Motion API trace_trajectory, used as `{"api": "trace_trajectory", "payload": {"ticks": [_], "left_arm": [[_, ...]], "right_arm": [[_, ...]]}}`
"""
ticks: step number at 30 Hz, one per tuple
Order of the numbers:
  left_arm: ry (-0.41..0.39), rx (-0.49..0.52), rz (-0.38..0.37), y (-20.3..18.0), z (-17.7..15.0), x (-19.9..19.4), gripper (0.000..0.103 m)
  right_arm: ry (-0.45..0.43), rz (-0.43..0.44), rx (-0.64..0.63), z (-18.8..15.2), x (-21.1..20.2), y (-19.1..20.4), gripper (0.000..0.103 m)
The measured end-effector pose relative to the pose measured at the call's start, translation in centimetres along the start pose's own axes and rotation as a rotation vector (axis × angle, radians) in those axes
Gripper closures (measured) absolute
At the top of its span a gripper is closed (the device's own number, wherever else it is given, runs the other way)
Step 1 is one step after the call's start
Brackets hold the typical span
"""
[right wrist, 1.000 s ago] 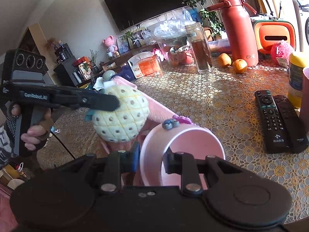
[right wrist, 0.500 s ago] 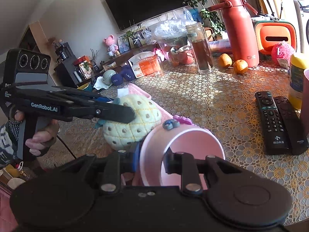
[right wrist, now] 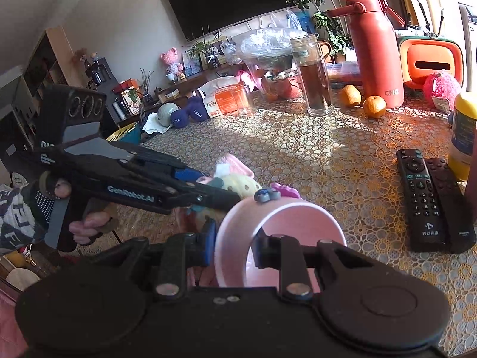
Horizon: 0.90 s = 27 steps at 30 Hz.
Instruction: Organize objects
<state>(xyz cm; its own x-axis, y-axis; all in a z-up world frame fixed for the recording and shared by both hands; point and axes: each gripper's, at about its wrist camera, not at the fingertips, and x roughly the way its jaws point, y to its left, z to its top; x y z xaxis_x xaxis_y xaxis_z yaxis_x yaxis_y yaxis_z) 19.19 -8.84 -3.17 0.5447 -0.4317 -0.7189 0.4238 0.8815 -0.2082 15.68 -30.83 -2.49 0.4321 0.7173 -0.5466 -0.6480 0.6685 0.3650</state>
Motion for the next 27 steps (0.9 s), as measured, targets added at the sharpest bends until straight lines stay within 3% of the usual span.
{"api": "trace_trajectory", "payload": {"ticks": [8,13,27], "left_arm": [[-0.034,0.017,0.067,1.3,-0.1,-2.5,0.068],[-0.056,0.031,0.15,2.8,-0.4,-4.6,0.068],[-0.019,0.061,0.414,9.9,-2.5,-8.4,0.068]], "right_arm": [[0.019,-0.036,-0.017,0.8,0.6,0.5,0.079],[0.035,-0.069,-0.04,1.5,1.3,1.2,0.079],[0.085,-0.177,-0.126,3.7,4.4,3.6,0.077]]}}
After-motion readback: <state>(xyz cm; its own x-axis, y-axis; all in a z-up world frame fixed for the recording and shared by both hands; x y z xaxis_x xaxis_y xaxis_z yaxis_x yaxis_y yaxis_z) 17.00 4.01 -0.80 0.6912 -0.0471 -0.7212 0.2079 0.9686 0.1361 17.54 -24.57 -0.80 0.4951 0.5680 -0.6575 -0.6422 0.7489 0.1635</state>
